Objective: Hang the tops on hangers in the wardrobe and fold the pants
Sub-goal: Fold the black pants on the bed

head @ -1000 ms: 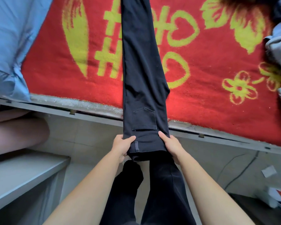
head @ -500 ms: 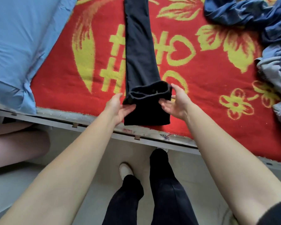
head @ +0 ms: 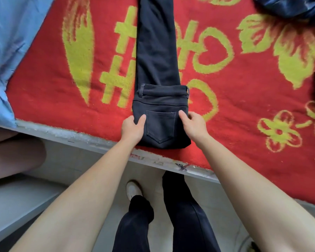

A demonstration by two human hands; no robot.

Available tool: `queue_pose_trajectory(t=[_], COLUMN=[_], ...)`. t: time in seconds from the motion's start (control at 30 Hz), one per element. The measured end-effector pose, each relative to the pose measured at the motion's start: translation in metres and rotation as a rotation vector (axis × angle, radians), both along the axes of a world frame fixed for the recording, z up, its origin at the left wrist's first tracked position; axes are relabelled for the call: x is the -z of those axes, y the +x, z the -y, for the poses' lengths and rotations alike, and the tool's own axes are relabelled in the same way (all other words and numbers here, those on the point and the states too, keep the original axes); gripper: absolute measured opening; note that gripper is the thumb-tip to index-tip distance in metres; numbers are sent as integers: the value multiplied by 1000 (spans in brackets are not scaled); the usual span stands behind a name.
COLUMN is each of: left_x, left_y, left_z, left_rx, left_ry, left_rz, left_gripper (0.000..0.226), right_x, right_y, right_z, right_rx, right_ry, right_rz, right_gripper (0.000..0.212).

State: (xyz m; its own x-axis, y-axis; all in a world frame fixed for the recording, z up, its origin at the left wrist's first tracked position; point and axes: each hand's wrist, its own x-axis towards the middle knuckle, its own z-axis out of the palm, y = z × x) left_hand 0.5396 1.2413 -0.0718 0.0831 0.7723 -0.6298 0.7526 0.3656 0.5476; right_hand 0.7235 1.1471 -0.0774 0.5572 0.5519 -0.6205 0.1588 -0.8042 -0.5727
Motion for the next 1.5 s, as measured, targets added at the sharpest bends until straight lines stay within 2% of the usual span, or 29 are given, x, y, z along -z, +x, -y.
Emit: queue_pose_trajectory(t=[0.07, 0.13, 0.2, 0.27, 0.3, 0.37, 0.43, 0.47, 0.6, 0.73, 0.87, 1.0, 1.1, 1.17, 1.23, 1.27, 1.3, 1.37, 1.43, 1.5], left_x=[-5, -13, -18, -16, -10, 10, 27, 33, 39, 41, 39, 34, 26, 21, 22, 24, 25, 34, 40, 42], left_y=[9, 17, 24, 30, 32, 31, 26, 23, 8, -11, -1, 0, -2, -6, -13, -17, -20, -23, -22, -22], left_z=[0, -1, -8, -20, -28, -44, -53, -55, -41, -17, -27, -14, 4, 10, 14, 16, 17, 12, 6, 7], left_rx=[4, -55, -128, -145, -113, -4, 79, 103, 140, 105, 90, 48, 228, 456, 724, 878, 1019, 1211, 1287, 1274], left_ry=[149, 322, 454, 491, 449, 216, -44, -77, 23, -32, 30, 53, 239, 505, 701, 667, 541, 278, 237, 298], left_rz=[43, 45, 54, 43, 3, -129, -224, -238, -192, -190, -175, -131, -175, -263, -246, -220, -224, -325, -420, -427], left_gripper=[34, 35, 40, 40, 38, 35, 47, 52, 54, 59, 57, 68, 77, 77, 68, 71, 81, 107, 120, 118], right_x=[-2, -9, -17, -17, -10, 8, 24, 29, 35, 38, 41, 45, 39, 32, 26, 25, 24, 30, 36, 39], right_y=[-1, -2, 0, 6, 11, 24, 32, 33, 26, 16, 24, 26, 20, 15, 10, 7, 3, -3, -8, -12], right_z=[-5, -12, -25, -43, -50, -57, -52, -48, -17, 7, -10, -8, 0, 10, 25, 33, 38, 38, 33, 29], right_rx=[-24, 8, 80, 107, 85, -19, -101, -122, -121, -127, -154, -201, -196, -323, -564, -699, -835, -1051, -1132, -1127], right_ry=[121, 306, 446, 471, 408, 109, -170, -193, 4, -26, 64, 30, 67, 124, 242, 268, 225, -35, -241, -291], right_rz=[144, 261, 309, 293, 264, 152, 23, 17, 80, -9, 123, 99, 86, 291, 579, 639, 626, 507, 465, 509], right_gripper=[32, 27, 27, 28, 29, 36, 51, 55, 47, 47, 44, 45, 52, 62, 72, 79, 88, 107, 119, 124])
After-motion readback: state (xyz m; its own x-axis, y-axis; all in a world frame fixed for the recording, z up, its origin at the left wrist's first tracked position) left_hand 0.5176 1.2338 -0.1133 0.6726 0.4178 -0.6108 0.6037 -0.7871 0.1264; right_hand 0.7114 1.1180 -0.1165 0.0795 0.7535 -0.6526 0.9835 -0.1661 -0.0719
